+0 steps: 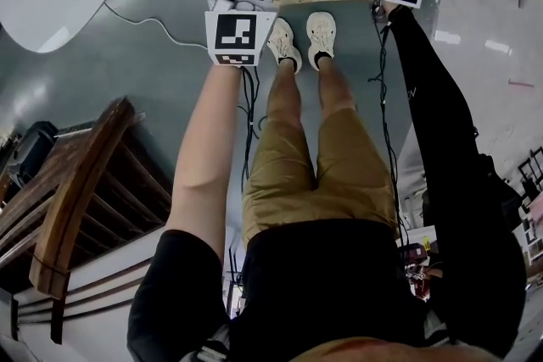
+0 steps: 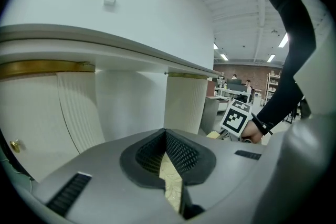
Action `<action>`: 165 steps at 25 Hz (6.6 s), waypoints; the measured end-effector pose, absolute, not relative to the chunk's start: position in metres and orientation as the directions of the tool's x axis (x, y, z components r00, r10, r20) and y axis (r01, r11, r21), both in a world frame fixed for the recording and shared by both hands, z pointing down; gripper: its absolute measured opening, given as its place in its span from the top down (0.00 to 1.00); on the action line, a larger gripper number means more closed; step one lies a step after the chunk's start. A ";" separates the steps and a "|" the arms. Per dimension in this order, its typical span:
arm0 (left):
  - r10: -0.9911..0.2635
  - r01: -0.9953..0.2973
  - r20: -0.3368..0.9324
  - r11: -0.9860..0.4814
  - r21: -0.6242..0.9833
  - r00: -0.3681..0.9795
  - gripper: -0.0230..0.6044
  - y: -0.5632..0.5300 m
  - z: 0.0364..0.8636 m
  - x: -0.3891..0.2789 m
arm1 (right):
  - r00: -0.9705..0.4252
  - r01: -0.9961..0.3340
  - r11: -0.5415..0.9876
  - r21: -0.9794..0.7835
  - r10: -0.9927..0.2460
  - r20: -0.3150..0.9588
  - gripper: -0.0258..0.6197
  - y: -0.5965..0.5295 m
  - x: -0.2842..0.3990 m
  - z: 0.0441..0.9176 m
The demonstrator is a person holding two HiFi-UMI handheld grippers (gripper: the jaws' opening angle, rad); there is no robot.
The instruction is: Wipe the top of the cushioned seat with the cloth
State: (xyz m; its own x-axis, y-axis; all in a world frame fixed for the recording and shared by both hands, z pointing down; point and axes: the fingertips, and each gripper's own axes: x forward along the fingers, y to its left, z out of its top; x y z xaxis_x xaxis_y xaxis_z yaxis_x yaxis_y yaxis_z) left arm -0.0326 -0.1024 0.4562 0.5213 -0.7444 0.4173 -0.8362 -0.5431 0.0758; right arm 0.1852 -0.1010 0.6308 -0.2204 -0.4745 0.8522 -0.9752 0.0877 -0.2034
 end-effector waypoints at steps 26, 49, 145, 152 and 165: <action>-0.768 -0.857 0.408 -0.509 0.082 0.494 0.95 -0.081 0.447 -0.054 | -0.026 -0.999 0.051 0.005 -0.601 0.799 0.87 -0.078 0.238 0.589; -0.803 -0.897 0.410 -0.431 0.101 0.432 0.95 -0.042 0.461 -0.156 | -0.474 -0.875 0.337 -0.347 -0.454 0.755 0.87 -0.035 -0.098 0.616; -0.789 -0.894 0.427 -0.429 0.131 0.441 0.95 -0.033 0.451 0.004 | 0.019 -0.995 -0.093 -0.033 -0.506 0.862 0.87 -0.003 0.320 0.639; -0.779 -0.884 0.430 -0.454 0.115 0.456 0.95 -0.022 0.453 0.013 | -0.004 -0.994 -0.090 -0.062 -0.541 0.841 0.87 0.008 0.327 0.630; -0.797 -0.892 0.411 -0.439 0.111 0.443 0.95 0.013 0.437 -0.061 | -0.138 -0.988 0.027 -0.153 -0.608 0.782 0.87 0.044 0.207 0.590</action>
State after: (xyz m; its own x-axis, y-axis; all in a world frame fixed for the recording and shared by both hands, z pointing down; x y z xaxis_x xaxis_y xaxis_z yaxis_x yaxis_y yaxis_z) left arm -0.0608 0.0134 0.4369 0.4434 -0.7968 0.4106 -0.8916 -0.4391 0.1107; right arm 0.2071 0.0441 0.5898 -0.1379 -0.6083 0.7816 -0.9878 0.0273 -0.1530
